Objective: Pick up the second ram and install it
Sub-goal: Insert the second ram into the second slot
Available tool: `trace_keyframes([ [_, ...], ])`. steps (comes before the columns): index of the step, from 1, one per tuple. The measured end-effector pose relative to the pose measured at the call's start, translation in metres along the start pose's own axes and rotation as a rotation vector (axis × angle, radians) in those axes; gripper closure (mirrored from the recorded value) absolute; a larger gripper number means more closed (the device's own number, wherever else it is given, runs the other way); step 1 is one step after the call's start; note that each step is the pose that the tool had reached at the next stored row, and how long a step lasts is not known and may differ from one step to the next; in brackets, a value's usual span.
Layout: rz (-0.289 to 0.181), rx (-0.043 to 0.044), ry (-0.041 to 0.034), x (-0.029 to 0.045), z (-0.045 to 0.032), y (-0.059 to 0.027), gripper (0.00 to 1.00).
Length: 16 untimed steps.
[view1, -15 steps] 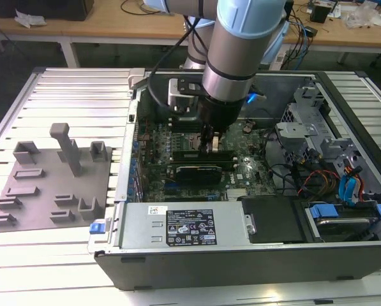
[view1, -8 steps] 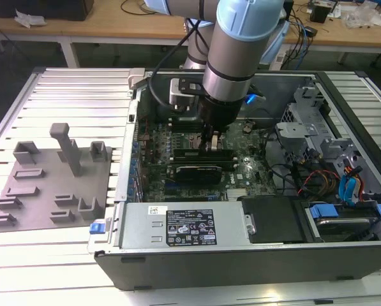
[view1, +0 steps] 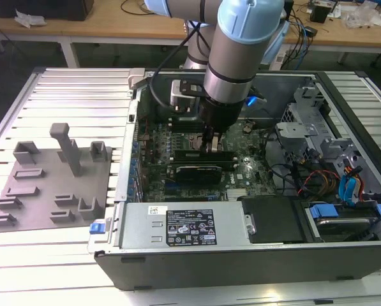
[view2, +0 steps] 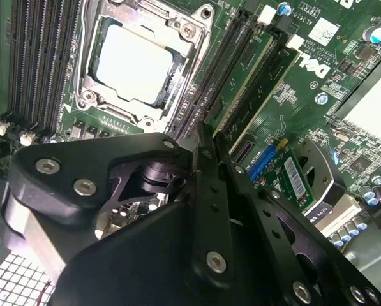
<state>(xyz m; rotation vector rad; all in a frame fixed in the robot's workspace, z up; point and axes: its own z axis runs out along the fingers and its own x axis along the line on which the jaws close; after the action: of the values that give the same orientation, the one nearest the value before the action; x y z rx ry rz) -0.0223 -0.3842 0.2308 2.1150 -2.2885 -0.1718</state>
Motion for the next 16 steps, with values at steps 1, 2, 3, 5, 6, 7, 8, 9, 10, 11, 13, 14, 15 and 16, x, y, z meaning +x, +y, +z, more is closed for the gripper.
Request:
trace_keyframes([
  [1,0.000,0.0000,-0.0001,0.0001,0.0001,0.0000,0.89],
  [2,0.000,0.0000,-0.0001,0.0001,0.0003,0.0000,0.89],
  [3,0.000,0.0001,-0.0002,0.0002,0.0009,-0.0002,0.89],
  [5,0.000,0.0000,-0.0001,0.0003,0.0022,-0.0004,0.89],
  [6,0.000,0.0000,0.0001,0.0004,0.0024,-0.0004,0.89],
  [7,0.000,0.0000,0.0001,0.0004,0.0024,-0.0004,0.89],
  [8,0.000,0.0000,-0.0001,0.0003,0.0025,-0.0005,0.89],
  [9,0.000,0.0001,-0.0001,0.0003,0.0025,-0.0005,0.89],
  [10,0.000,0.0000,-0.0001,0.0003,0.0025,-0.0005,0.89],
  [11,0.000,0.0000,-0.0001,0.0003,0.0025,-0.0005,0.89],
  [13,0.000,0.0001,-0.0001,0.0003,0.0026,-0.0005,0.89],
  [14,0.000,0.0000,0.0000,0.0003,0.0026,-0.0005,0.89],
  [15,0.000,0.0002,-0.0006,0.0002,0.0033,-0.0006,0.89],
  [16,0.001,0.0001,-0.0001,0.0000,0.0042,-0.0006,0.89],
])
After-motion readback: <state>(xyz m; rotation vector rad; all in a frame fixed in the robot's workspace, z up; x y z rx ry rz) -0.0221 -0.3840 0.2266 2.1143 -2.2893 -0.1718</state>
